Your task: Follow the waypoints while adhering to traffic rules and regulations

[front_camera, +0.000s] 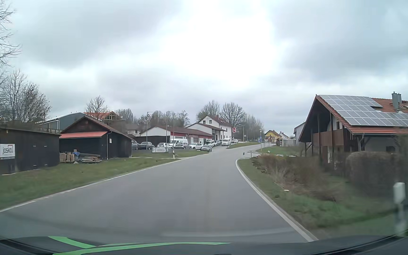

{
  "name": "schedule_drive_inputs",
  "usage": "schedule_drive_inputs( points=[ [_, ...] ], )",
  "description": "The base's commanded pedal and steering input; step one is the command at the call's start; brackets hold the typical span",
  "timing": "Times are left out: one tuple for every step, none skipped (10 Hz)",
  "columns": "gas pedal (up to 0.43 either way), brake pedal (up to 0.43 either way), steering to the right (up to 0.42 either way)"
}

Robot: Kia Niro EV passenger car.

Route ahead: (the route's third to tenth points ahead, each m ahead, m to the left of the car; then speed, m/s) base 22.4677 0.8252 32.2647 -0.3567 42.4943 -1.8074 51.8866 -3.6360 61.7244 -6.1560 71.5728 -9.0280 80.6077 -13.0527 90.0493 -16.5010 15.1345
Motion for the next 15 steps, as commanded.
schedule_drive_inputs(
  points=[
    [0.13, 0.0, 0.013],
    [0.13, 0.0, 0.015],
    [0.13, 0.0, 0.015],
    [0.13, 0.0, 0.015],
    [0.13, 0.0, 0.016],
    [0.13, 0.0, 0.017],
    [0.138, 0.0, 0.017],
    [0.138, 0.0, 0.017],
    [0.15, 0.0, 0.017],
    [0.15, 0.0, 0.017],
    [0.157, 0.0, 0.017],
    [0.169, 0.0, 0.018],
    [0.169, 0.0, 0.02],
    [0.169, 0.0, 0.02],
    [0.169, 0.0, 0.023]
  ],
)
